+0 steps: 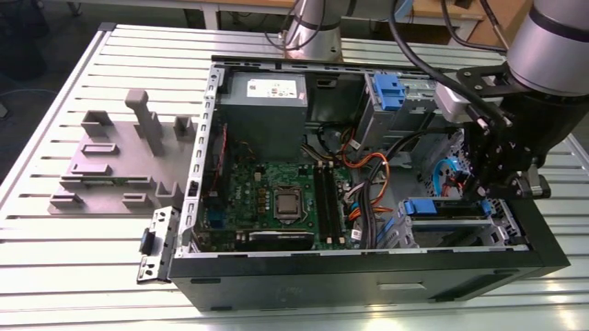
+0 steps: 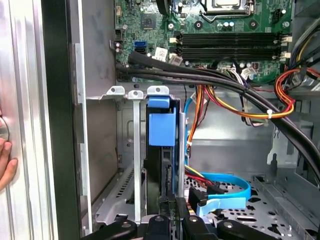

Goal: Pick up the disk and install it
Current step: 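Insert the first disk wire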

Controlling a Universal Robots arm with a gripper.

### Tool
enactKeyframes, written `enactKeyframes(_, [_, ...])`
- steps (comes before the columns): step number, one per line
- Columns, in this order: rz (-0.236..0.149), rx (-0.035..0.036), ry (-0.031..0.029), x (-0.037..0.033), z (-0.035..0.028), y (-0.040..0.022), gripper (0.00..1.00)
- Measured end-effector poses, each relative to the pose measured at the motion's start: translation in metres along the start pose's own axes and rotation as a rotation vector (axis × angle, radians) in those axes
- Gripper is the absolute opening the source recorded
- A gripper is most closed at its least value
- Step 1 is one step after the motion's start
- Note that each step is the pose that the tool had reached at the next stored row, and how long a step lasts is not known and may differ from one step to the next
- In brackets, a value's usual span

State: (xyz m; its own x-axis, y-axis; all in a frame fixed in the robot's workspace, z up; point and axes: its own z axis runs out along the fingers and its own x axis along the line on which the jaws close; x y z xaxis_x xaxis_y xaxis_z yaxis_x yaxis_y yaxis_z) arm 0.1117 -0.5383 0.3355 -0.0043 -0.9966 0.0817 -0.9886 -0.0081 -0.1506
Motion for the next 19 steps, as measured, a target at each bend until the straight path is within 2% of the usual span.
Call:
enactKeyframes(3, [-0.004, 0.0040, -0.0005, 0.0000, 0.0003, 0.0034, 0.16])
enactKeyframes(7, [-0.007, 0.0242, -0.0006, 0.0000, -0.0002, 0.0067, 0.16])
enactKeyframes(9, [-0.008, 0.0315, -0.0007, 0.0001, -0.0005, 0.0087, 0.16])
enactKeyframes(12, [-0.009, 0.0349, -0.0008, 0.0000, -0.0002, 0.0108, 0.16])
enactKeyframes(16, [-0.014, 0.0391, 0.0020, -0.0002, 0.0017, 0.0119, 0.16])
enactKeyframes(19, [-0.016, 0.0479, 0.0022, -0.0002, 0.0023, 0.0125, 0.16])
